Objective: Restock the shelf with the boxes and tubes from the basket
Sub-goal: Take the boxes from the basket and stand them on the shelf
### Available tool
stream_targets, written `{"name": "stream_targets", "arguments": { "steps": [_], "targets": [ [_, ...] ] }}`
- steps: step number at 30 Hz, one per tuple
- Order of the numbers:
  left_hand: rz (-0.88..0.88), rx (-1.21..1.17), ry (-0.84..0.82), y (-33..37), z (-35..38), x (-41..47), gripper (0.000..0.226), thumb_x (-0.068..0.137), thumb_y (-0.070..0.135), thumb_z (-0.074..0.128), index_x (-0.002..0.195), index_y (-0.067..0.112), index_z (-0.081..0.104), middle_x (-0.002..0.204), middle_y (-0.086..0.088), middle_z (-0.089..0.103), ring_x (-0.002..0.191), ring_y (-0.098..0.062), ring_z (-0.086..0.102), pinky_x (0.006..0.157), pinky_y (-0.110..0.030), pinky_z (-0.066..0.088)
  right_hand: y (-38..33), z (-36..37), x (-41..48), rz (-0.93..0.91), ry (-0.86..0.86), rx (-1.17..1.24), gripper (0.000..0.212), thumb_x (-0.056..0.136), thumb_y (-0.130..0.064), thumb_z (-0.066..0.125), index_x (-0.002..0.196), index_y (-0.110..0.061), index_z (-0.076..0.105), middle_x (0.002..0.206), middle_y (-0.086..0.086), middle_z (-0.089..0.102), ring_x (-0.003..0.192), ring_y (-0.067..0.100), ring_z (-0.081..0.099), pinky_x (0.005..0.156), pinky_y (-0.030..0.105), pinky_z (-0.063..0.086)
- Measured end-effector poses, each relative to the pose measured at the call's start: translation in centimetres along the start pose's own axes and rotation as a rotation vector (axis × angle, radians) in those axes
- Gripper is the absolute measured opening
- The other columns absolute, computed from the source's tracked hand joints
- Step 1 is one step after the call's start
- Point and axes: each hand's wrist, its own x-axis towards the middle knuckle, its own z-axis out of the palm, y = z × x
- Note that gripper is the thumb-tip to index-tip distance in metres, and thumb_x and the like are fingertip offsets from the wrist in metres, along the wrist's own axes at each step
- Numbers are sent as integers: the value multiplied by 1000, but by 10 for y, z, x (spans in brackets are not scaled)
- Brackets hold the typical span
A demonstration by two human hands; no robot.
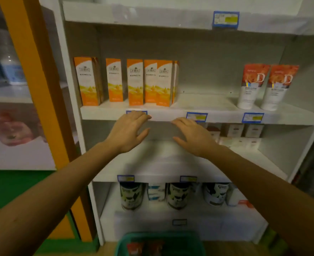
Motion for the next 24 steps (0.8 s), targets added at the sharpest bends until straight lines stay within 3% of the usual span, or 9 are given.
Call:
{"name": "stream_targets", "arguments": {
  "steps": [9,15,21,24],
  "targets": [
    [-52,-100,-256,17,121,-90,65,82,50,21,118,12,58,115,-9,64,104,-29,58,86,-38,45,15,149,-82,151,-312,173,52,95,-32,44,143,-19,29,151,2,30,137,24,30,108,36,31],
    [-129,-227,-404,24,210,-154,62,81,52,22,111,11,59,107,-13,66,98,-30,59,79,-35,46,23,255,-140,233,-466,261,50,93,-29,49,140,-15,38,148,6,37,132,26,38,106,35,34],
    [-253,-313,-606,36,290,-223,40,91,32,45,127,15,52,128,-7,58,116,-26,54,92,-32,44,18,340,-195,300,-705,182,50,95,-35,44,141,-18,33,149,4,35,135,22,34,109,34,31],
    [-335,-344,-663,40,318,-256,36,88,33,44,115,14,57,119,-9,61,107,-29,59,85,-34,48,13,375,-219,325,-857,177,53,94,-36,44,141,-15,30,149,6,32,136,24,31,109,35,31]
  ]
}}
